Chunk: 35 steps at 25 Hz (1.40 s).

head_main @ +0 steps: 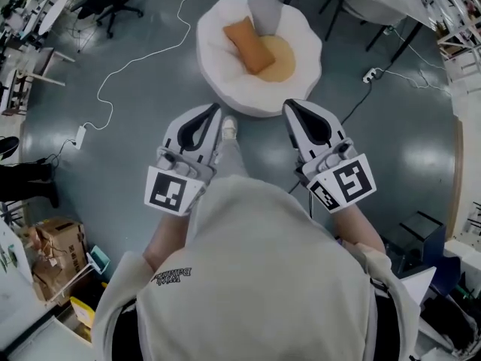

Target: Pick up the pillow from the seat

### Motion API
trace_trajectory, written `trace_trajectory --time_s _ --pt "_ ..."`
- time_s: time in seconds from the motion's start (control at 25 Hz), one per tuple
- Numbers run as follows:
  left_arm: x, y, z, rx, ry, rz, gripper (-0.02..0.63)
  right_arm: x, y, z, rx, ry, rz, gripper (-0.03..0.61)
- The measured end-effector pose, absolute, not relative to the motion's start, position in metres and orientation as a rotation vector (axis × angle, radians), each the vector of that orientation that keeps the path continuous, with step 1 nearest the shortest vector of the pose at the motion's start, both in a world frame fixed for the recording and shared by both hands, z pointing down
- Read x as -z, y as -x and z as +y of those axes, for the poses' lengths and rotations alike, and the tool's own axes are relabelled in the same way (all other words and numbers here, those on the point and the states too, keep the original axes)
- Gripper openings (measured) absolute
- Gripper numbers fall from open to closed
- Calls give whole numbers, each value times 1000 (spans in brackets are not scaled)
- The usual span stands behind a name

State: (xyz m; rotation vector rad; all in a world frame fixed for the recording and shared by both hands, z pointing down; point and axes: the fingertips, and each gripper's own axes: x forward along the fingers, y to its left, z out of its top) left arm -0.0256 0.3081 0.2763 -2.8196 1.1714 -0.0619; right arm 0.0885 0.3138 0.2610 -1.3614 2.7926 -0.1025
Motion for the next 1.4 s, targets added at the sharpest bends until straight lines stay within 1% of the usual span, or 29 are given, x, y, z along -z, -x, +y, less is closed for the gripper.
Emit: trace_trajectory --time_s 0.4,0.76,1.12,1.4 --pt "-287 52 165 123 2904 1127 9 -281 -63 175 240 1455 2821 11" --pt "-290 72 54 130 2944 1071 9 -287 -43 67 295 1548 2813 11" --pt "-295 104 -30 144 2978 1039 9 -288 -18 -20 298 1615 2818 11" --pt "-296 112 -58 99 2979 1075 9 -283 -9 -46 250 1619 2836 11"
